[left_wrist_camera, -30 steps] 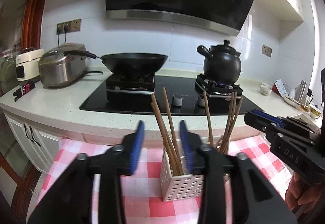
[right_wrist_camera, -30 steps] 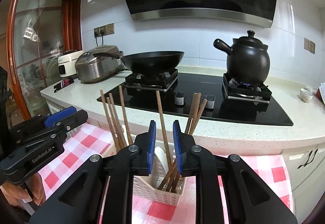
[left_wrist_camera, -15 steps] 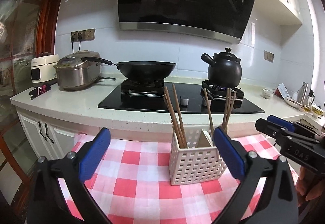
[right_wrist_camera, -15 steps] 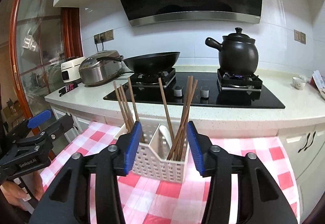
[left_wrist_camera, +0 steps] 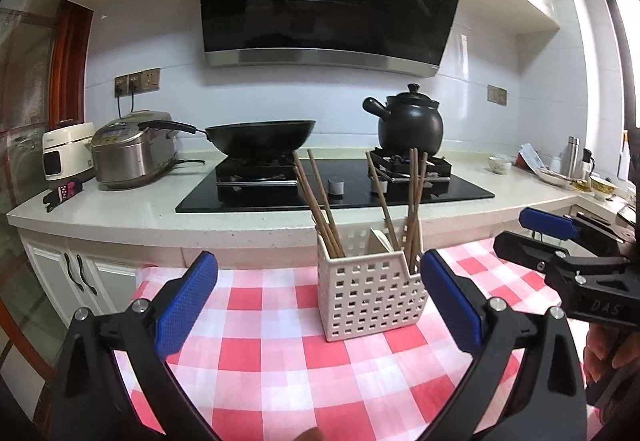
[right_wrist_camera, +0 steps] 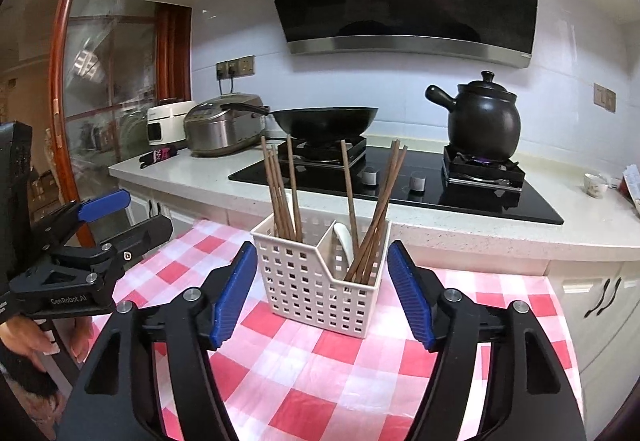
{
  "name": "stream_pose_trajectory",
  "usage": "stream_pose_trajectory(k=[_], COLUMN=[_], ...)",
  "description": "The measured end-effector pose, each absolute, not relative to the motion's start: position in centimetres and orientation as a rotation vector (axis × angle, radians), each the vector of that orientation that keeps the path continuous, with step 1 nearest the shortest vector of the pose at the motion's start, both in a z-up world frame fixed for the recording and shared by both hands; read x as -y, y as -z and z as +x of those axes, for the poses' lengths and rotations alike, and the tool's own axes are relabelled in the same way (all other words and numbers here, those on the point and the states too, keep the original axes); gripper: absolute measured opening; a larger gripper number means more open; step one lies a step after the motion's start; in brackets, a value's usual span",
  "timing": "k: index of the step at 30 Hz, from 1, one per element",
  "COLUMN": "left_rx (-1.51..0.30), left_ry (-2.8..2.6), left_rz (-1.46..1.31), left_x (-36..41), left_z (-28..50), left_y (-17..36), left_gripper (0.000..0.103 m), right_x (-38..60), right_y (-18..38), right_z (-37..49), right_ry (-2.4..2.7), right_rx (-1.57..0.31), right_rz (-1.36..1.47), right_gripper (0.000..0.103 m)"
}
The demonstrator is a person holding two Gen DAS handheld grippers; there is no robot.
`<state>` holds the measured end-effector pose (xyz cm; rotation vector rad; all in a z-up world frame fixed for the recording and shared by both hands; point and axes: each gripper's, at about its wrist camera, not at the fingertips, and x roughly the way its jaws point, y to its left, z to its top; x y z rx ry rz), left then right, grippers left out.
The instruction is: Organize utensils
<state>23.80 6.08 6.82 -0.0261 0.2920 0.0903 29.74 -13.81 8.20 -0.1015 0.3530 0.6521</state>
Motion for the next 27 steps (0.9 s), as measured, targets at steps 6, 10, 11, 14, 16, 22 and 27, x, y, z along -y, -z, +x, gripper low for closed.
stream_pose_trajectory(k=[6,10,11,14,16,22,27], left_rx=[-0.292,-0.280,-0.276,-0.278,-0.276,-0.278,-0.278], left_ry=[-0.080,-0.079,-0.084,-0.110,-0.107,-0.066,-0.050], left_rz=[-0.002,-0.019,-0.017,-0.008,-0.007,-0.023,-0.028], left_x=[-5.8,-5.9,-5.9,-5.8,-5.8,-6.0,-6.0], left_z=[23.6,23.4,23.3,23.3,23.2,23.1,23.0], left_y=[-6.3,-6.1,-6.0,-6.0,-5.9,-5.7,-5.5], left_gripper=[0.098,0.098,0.098,0.098,0.098,0.098,0.098], right_x=[14.4,14.5,14.5,14.5,14.7,15.0,15.1], right_y=[-8.0,-7.9,-7.8,-7.8,-7.8,-7.9,-7.9], right_z=[30.1,30.1,30.1,30.1,30.0,29.9,29.9], right_ry=[-0.660,-0.657,-0.657,-0.656,-0.656,-0.656,-0.657], right_rx=[-0.362,-0.363,-0.363,-0.362,-0.361,-0.353,-0.352], right_rz=[-0.089,-0.094,-0.094,-0.094,-0.095,-0.099,-0.101], right_gripper=[0.072,0.078,0.078,0.080,0.080,0.082,0.083])
